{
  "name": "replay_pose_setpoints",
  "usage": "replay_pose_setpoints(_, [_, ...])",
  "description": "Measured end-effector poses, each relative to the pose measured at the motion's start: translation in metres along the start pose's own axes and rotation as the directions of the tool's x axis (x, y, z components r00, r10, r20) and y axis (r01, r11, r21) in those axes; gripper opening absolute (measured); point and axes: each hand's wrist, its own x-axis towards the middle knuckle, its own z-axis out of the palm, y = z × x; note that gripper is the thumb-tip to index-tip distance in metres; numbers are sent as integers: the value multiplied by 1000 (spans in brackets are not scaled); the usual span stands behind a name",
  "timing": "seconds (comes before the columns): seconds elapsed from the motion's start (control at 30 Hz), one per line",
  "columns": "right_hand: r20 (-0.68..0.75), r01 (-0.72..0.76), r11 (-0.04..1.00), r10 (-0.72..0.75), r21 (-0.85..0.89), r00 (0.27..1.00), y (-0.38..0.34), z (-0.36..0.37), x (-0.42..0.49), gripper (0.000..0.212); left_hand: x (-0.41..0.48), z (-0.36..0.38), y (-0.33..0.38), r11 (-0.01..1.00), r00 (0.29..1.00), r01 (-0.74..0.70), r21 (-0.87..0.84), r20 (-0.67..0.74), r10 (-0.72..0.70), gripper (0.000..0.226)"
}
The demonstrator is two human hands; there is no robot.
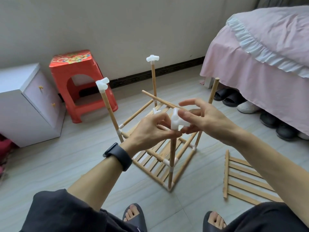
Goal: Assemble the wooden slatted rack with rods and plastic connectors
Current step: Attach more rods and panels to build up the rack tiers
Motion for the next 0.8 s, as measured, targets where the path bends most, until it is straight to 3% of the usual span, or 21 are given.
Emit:
replay_pose_setpoints(0.13, [11,110,984,-110,-139,994,10,-6,-4,43,0,9,-2,996,995,-58,64,-77,63,36])
replay_pose_setpoints(0.3, [44,160,977,-155,-138,987,13,-13,-5,19,-2,9,-3,1000,999,-24,-8,-39,23,33])
replay_pose_setpoints(0.43, [80,152,964,-137,-219,987,16,-15,-1,25,-6,7,-2,999,999,-27,-38,-25,26,35])
replay_pose_setpoints(0.63, [123,133,977,-113,-167,986,17,-6,8,26,-9,8,-8,995,998,-43,-89,-56,38,31])
replay_pose_setpoints(0.8, [111,185,967,-168,-172,980,23,-5,8,26,-13,12,-10,991,986,-133,26,-97,135,30])
